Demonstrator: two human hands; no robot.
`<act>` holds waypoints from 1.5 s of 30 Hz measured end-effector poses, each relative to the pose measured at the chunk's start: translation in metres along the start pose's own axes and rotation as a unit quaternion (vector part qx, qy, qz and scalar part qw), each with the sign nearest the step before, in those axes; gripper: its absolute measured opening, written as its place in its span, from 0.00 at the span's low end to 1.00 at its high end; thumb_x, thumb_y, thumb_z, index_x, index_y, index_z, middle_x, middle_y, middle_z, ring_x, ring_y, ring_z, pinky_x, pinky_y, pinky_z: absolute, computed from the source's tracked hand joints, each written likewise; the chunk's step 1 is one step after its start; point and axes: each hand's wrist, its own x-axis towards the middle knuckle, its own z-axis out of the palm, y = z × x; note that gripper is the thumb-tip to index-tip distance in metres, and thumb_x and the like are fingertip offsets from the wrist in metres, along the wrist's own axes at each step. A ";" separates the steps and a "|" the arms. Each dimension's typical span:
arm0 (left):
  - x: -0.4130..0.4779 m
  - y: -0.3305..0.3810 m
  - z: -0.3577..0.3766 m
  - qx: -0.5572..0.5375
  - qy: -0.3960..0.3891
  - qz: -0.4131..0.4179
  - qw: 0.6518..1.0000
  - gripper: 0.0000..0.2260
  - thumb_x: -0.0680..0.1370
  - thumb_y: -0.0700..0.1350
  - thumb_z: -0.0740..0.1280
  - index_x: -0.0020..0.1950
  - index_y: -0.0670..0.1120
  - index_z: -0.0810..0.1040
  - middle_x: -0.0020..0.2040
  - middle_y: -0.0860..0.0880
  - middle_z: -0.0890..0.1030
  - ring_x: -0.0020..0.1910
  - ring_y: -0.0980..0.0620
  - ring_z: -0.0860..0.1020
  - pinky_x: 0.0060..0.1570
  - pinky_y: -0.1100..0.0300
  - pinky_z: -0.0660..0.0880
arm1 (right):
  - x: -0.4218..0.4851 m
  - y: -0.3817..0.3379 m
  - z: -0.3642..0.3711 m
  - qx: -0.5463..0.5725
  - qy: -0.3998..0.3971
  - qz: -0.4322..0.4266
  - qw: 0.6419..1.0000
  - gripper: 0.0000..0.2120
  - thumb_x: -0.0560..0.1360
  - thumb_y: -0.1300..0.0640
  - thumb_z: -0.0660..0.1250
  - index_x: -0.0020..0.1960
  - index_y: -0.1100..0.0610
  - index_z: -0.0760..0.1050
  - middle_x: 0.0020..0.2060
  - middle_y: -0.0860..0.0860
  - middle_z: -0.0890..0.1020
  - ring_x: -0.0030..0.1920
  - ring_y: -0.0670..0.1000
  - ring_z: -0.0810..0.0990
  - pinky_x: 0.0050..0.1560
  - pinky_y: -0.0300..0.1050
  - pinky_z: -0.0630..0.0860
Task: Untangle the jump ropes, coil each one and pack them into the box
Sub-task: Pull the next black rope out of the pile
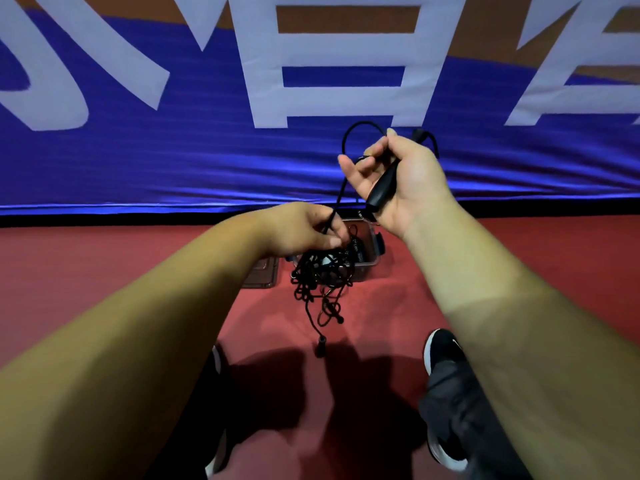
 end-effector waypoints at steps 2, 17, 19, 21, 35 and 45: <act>0.002 -0.001 0.001 0.048 0.012 -0.014 0.999 0.04 0.83 0.48 0.70 0.55 0.53 0.85 0.50 0.54 0.86 0.52 0.55 0.82 0.62 0.53 0.78 | -0.001 -0.001 -0.003 0.026 0.010 -0.015 1.000 0.14 0.87 0.55 0.63 0.44 0.59 0.73 0.31 0.53 0.74 0.27 0.50 0.70 0.43 0.54 0.86; 0.012 0.019 -0.016 -0.135 0.235 -0.055 0.961 0.08 0.83 0.46 0.69 0.53 0.44 0.85 0.41 0.48 0.87 0.34 0.48 0.78 0.38 0.56 0.76 | 0.002 0.027 -0.035 -0.705 -0.037 0.000 0.708 0.15 0.81 0.42 0.68 0.53 0.54 0.81 0.42 0.50 0.84 0.43 0.54 0.81 0.53 0.57 0.81; 0.011 0.020 -0.017 -0.154 0.210 -0.046 0.964 0.07 0.83 0.46 0.68 0.54 0.45 0.85 0.45 0.46 0.88 0.36 0.51 0.79 0.41 0.57 0.76 | 0.003 0.028 -0.038 -0.671 -0.032 0.005 0.740 0.13 0.83 0.46 0.67 0.48 0.54 0.75 0.39 0.52 0.78 0.41 0.54 0.77 0.52 0.62 0.84; 0.010 0.022 -0.017 -0.149 0.204 -0.035 0.967 0.07 0.84 0.46 0.68 0.54 0.46 0.85 0.43 0.46 0.86 0.36 0.53 0.78 0.40 0.59 0.75 | 0.003 0.028 -0.037 -0.682 -0.040 -0.012 0.730 0.12 0.84 0.48 0.67 0.47 0.54 0.74 0.38 0.53 0.76 0.38 0.53 0.76 0.47 0.61 0.85; 0.010 0.007 -0.031 0.104 0.322 -0.005 0.941 0.11 0.81 0.35 0.60 0.49 0.46 0.81 0.42 0.52 0.84 0.38 0.49 0.83 0.46 0.50 0.82 | 0.006 0.026 -0.026 -0.718 0.096 -0.024 0.689 0.16 0.81 0.50 0.60 0.49 0.61 0.80 0.44 0.60 0.86 0.49 0.61 0.82 0.41 0.48 0.71; 0.004 0.030 -0.031 -0.451 0.278 -0.085 0.844 0.04 0.86 0.44 0.62 0.57 0.46 0.74 0.34 0.49 0.77 0.31 0.51 0.81 0.35 0.58 0.79 | 0.010 0.023 -0.023 -0.339 0.087 0.066 0.934 0.04 0.82 0.62 0.60 0.52 0.62 0.72 0.43 0.61 0.83 0.34 0.58 0.87 0.36 0.54 0.86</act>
